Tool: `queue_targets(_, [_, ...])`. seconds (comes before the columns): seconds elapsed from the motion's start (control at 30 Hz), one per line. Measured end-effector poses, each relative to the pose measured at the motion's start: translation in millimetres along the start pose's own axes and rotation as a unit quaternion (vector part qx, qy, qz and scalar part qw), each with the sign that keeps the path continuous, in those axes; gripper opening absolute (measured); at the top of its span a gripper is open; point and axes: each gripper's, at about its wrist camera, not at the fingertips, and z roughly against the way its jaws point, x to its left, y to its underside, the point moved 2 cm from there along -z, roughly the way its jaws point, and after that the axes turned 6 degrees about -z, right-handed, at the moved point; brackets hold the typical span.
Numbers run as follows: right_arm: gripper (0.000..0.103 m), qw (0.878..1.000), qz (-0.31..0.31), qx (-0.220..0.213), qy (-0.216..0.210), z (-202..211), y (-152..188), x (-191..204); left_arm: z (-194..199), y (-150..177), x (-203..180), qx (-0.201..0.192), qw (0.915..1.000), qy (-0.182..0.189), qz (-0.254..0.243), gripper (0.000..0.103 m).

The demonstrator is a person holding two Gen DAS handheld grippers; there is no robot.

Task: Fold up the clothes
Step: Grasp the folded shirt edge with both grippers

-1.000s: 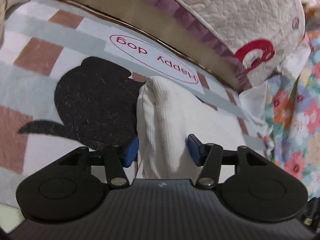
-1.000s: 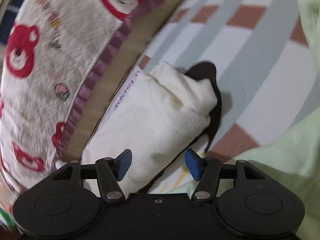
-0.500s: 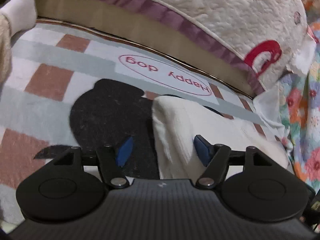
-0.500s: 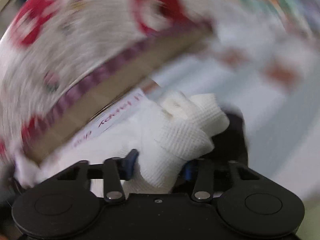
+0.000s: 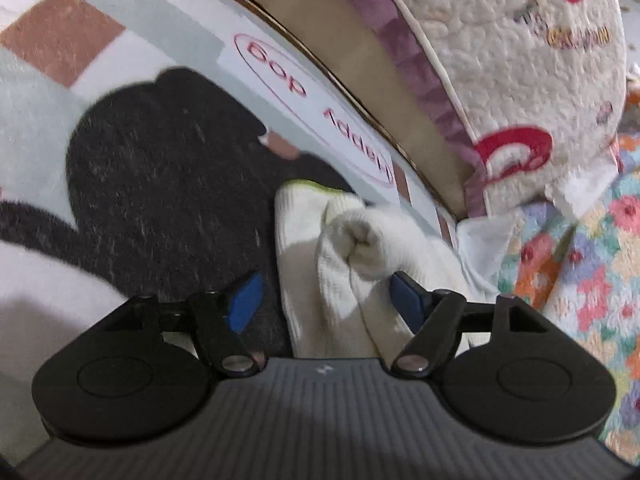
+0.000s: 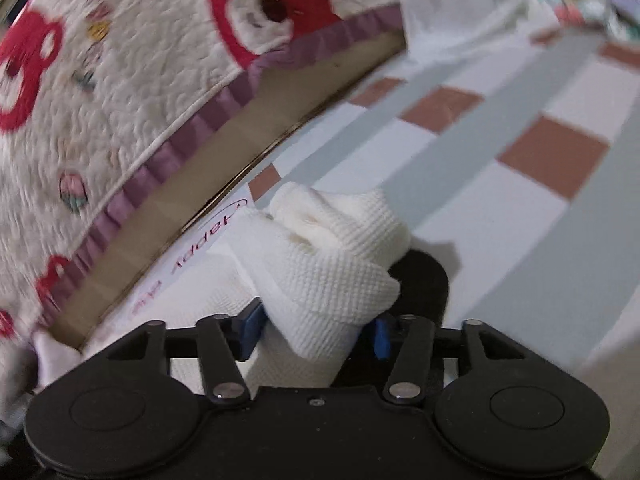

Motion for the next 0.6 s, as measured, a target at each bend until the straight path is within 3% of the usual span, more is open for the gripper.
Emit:
queue_targets(0.13, [0.063,0.999,-0.042,0.005,-0.017,3,6,-4,-10,-6,-11,-0.002,0.9987,-0.028,-0.042,0.073])
queue_targets(0.27, [0.064,0.996,-0.068,0.014,-0.054,-3,13,-6,-20,-13,-8,-0.004,0.9992,-0.005,-0.040,0.078])
queue_targets(0.3, [0.065,0.996,-0.063,0.013,-0.058,-5,12,-5,-22,-15,-8,0.003,0.9992,0.001,-0.039,0.071])
queue_targets(0.33, [0.066,0.996,-0.062,0.012,-0.062,-8,9,-5,-23,-16,-8,0.014,0.9991,0.007,-0.039,0.030])
queue_targets(0.4, [0.067,0.996,-0.063,0.009,-0.065,-14,2,-3,-20,-17,-13,0.016,0.9989,0.015,-0.040,0.023])
queue_targets(0.47, [0.067,0.996,-0.064,0.010,-0.060,-20,-8,0,-12,-13,-30,0.008,0.9951,-0.010,-0.098,0.022])
queue_targets(0.53, [0.040,0.997,-0.037,0.003,-0.065,-18,-17,6,-5,-7,-42,0.000,0.9901,-0.025,-0.138,0.022])
queue_targets(0.6, [0.037,0.997,0.020,-0.008,-0.076,-14,-24,17,1,-3,-44,-0.005,0.9893,-0.022,-0.144,0.022])
